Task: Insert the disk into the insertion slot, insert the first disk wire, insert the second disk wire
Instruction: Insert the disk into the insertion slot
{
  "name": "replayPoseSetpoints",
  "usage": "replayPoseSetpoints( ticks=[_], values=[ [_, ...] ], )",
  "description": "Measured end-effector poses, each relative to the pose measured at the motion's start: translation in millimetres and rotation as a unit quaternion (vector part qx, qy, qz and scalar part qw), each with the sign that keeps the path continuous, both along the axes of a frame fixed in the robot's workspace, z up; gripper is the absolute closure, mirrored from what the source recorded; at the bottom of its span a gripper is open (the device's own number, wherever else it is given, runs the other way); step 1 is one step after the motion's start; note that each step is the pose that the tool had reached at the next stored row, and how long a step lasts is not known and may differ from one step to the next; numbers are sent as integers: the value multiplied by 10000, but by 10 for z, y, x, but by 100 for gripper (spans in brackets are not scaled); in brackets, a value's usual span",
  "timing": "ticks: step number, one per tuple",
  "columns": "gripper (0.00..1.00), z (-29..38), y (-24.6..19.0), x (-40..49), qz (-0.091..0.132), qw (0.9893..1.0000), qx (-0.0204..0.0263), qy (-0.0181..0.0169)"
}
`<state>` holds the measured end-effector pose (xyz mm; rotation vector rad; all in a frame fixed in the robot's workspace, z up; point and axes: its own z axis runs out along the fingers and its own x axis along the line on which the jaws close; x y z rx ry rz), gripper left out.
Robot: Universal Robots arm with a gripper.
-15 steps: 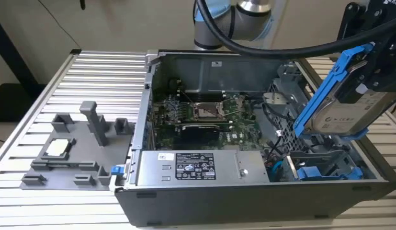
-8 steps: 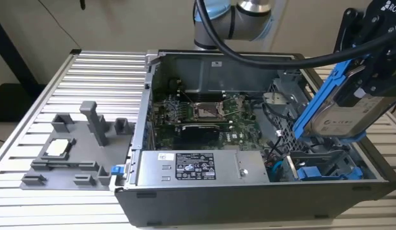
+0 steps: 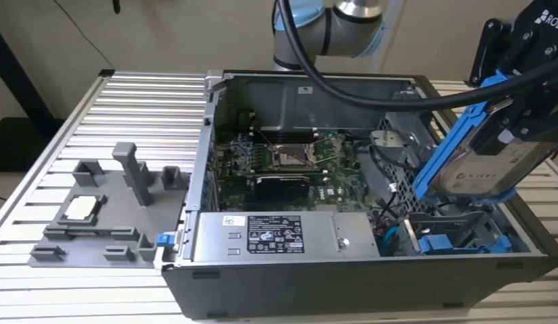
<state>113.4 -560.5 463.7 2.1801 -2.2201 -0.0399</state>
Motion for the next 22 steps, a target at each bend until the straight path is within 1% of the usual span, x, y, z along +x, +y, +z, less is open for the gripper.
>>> replayPoseSetpoints(
  ticks=[12,22],
  values=[
    [67,-86,0,47,0,10000,0,0],
    [67,-174,0,82,0,10000,0,0]
  ],
)
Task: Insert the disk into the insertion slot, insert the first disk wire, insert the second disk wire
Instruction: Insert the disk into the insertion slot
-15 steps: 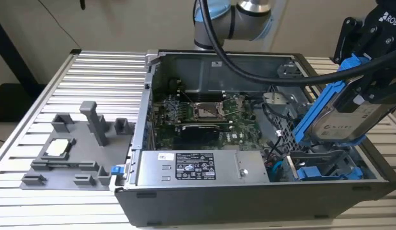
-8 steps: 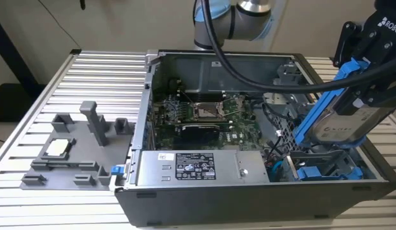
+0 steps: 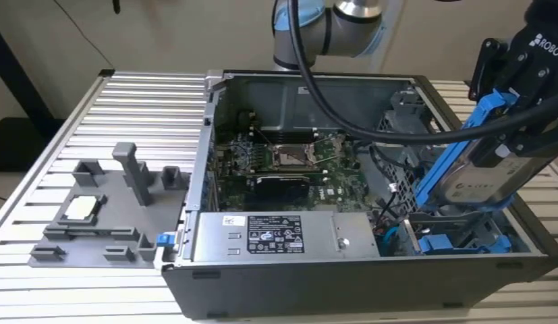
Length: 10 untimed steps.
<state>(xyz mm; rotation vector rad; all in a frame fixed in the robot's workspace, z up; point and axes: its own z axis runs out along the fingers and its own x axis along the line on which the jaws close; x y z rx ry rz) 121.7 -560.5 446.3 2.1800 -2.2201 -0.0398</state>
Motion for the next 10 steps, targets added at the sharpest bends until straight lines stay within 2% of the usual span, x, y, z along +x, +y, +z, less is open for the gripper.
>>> replayPoseSetpoints(
  ticks=[10],
  values=[
    [67,-91,-1,9,0,10000,1,-7]
  ],
)
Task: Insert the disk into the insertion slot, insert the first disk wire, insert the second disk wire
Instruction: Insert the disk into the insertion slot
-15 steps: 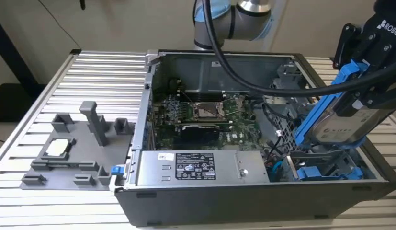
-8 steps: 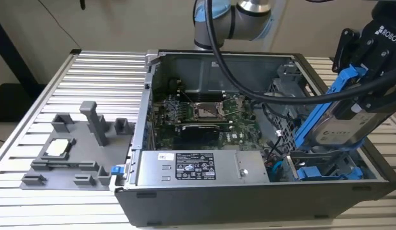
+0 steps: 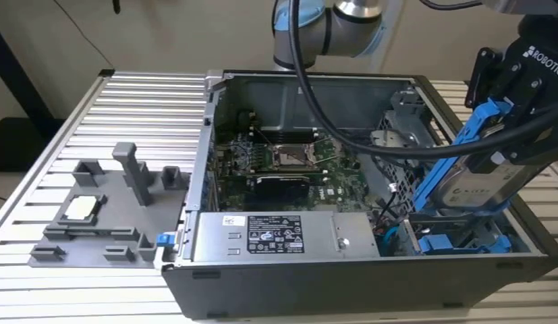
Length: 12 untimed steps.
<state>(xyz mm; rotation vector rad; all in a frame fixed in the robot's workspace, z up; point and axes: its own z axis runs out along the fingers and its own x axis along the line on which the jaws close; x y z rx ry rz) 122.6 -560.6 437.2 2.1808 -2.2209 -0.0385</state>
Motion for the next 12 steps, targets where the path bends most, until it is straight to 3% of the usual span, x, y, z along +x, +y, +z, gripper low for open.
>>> replayPoseSetpoints(
  ticks=[4,10,12],
  values=[
    [67,-27,-17,14,2,10000,-1,0],
    [67,-74,-93,20,12,10000,-1,0],
    [67,-98,-107,19,13,10000,1,-15]
  ],
)
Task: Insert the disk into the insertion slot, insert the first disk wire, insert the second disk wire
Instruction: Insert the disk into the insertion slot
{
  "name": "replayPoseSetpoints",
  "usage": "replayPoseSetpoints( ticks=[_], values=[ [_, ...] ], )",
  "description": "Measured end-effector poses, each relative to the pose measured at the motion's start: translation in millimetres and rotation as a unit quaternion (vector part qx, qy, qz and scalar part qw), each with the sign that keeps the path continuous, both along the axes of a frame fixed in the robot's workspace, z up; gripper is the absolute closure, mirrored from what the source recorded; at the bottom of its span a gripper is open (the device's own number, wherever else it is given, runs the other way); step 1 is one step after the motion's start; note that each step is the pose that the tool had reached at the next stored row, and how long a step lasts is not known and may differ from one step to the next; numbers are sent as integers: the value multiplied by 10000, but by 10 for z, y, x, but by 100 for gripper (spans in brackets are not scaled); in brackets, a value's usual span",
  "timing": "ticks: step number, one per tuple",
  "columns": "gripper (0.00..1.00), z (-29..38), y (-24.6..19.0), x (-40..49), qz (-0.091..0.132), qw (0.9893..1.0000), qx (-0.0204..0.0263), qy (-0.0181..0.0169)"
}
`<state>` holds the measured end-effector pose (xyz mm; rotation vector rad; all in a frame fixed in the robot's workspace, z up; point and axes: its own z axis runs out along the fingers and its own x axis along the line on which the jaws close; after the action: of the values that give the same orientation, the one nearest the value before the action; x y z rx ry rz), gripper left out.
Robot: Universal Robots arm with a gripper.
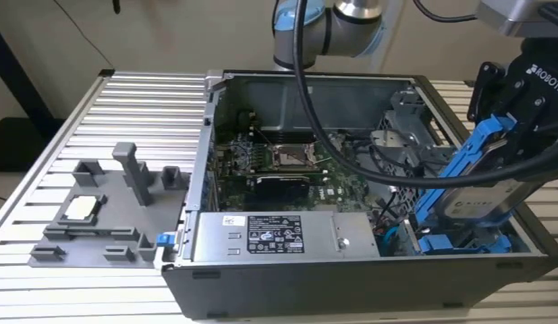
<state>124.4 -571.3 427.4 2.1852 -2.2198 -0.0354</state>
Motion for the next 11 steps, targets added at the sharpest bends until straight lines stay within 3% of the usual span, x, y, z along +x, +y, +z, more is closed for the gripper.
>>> replayPoseSetpoints(
  ticks=[4,11],
  values=[
    [67,-36,-1,-20,-1,10000,-1,-84],
    [67,-71,-1,-43,-1,10000,-2,-98]
  ],
)
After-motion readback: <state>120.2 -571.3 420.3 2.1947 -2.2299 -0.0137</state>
